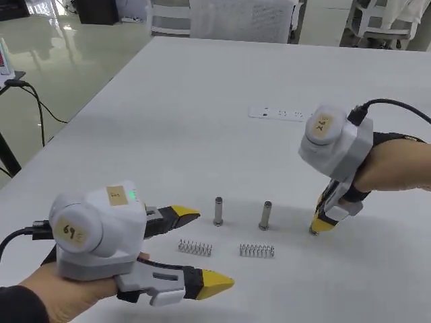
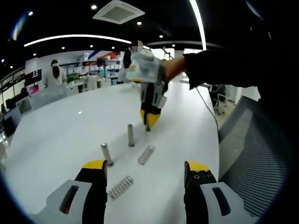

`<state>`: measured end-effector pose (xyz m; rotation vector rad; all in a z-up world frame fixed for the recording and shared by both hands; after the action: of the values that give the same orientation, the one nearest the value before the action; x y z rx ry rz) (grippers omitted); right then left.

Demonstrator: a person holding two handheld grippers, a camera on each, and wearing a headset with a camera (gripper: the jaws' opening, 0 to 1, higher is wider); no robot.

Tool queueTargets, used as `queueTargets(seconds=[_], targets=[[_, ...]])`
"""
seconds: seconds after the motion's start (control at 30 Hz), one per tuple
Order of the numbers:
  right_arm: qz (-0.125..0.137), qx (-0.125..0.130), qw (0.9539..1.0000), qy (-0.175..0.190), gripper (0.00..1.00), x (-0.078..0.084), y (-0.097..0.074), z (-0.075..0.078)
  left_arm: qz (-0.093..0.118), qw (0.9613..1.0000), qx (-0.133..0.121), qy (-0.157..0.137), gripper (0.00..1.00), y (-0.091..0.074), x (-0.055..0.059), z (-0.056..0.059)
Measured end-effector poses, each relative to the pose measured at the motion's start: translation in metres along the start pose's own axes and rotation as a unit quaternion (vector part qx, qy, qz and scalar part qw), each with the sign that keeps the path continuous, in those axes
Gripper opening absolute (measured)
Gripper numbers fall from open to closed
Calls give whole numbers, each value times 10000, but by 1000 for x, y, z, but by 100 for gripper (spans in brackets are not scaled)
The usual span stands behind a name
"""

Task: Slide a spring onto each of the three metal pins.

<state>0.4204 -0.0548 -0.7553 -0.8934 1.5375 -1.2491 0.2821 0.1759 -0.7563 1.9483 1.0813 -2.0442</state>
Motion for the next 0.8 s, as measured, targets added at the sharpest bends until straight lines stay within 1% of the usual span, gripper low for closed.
queueTargets(seconds=[0.2, 0.27, 0.37, 0.43, 0.5, 0.57, 0.67, 0.8], targets=[[68, -2, 10000, 12, 9, 1, 0, 2, 0, 10000, 8, 6, 62, 0, 0, 0], [81, 60, 9999, -51, 11, 1, -4, 3, -2, 10000, 11, 3, 62, 1, 0, 0], [155, 74, 9998, -91, 13, -1, -10, 1, -17, 10000, 24, 10, 62, 1, 0, 0], [176, 154, 9996, -170, 15, -1, -15, 0, -17, 10000, 29, 14, 62, 1, 0, 0], [192, 209, 9993, -235, 16, -3, -19, -2, -13, 10000, 36, 12, 61, 1, -1, 0], [262, 281, 9988, -317, 17, -5, -25, -6, -22, 10000, 43, 22, 61, 1, -1, 0], [351, 395, 9976, -455, 17, -10, -35, -14, -19, 10000, 54, 19, 61, 1, -1, 1], [445, 373, 9966, -584, 17, -16, -42, -27, -19, 10000, 67, 33, 60, 1, -2, 1]])
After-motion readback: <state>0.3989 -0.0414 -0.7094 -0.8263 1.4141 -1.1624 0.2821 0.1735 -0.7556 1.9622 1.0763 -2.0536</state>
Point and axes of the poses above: the centre of the closed fingertips' face, and the gripper's own axes: y roughly forward along the fingers, z roughly to its right, x roughly out of its underside, the point moved 10 cm from there along -y, roughly backward along the fingers, and after that the axes turned 6 degrees about y, right-handed, at the moved point
